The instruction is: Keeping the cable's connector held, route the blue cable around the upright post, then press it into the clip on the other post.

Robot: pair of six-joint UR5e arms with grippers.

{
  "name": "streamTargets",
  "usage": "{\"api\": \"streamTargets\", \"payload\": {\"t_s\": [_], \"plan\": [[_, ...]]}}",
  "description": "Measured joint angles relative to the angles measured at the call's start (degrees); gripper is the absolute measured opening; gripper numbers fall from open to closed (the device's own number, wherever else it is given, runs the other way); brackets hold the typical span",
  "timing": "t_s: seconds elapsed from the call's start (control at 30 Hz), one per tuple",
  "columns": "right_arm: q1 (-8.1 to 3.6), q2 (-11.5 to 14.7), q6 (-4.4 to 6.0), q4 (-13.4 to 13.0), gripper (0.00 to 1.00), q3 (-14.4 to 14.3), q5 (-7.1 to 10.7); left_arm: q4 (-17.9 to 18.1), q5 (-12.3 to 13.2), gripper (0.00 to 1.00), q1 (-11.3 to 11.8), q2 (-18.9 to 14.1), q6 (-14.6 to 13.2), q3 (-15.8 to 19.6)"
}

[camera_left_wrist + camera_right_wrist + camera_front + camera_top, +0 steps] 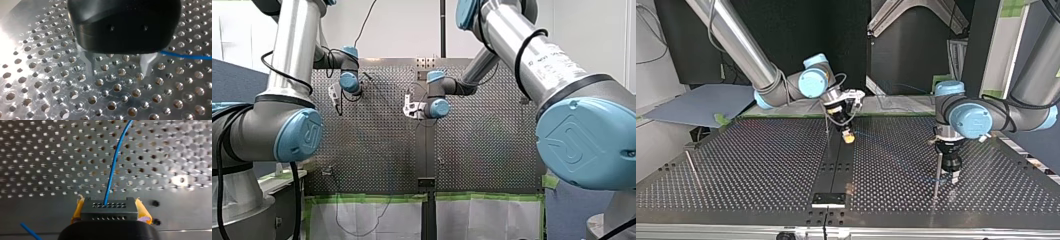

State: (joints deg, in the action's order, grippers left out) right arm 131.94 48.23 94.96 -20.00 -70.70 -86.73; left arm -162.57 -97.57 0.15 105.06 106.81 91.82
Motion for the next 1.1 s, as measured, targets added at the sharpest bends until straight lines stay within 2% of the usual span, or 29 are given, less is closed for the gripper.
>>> {"api": "streamTargets", "payload": {"t_s": [0.2,0.43,0.63,0.9,1.1], "plan": [[0.00,-0.32,-0.05,-0.43,0.00,-1.63,-0.36,-0.24,1.18,1.00,0.00,0.31,1.41,-0.01],[-0.37,-0.37,-0.06,-1.47,0.00,-3.74,-0.57,-0.79,0.66,1.00,-0.10,0.40,2.32,-0.01],[-0.54,-0.73,0.15,-3.79,0.00,-6.22,-0.64,-0.84,1.15,1.00,-0.16,0.43,2.86,0.00],[-0.53,-3.90,-0.07,-5.24,0.00,-7.77,-1.11,-0.99,2.63,1.00,-0.18,1.28,3.69,0.00],[-0.41,-5.30,-0.09,-5.43,0.00,-7.90,-1.47,-1.29,2.34,1.00,-0.37,1.95,3.56,-0.01]]}}
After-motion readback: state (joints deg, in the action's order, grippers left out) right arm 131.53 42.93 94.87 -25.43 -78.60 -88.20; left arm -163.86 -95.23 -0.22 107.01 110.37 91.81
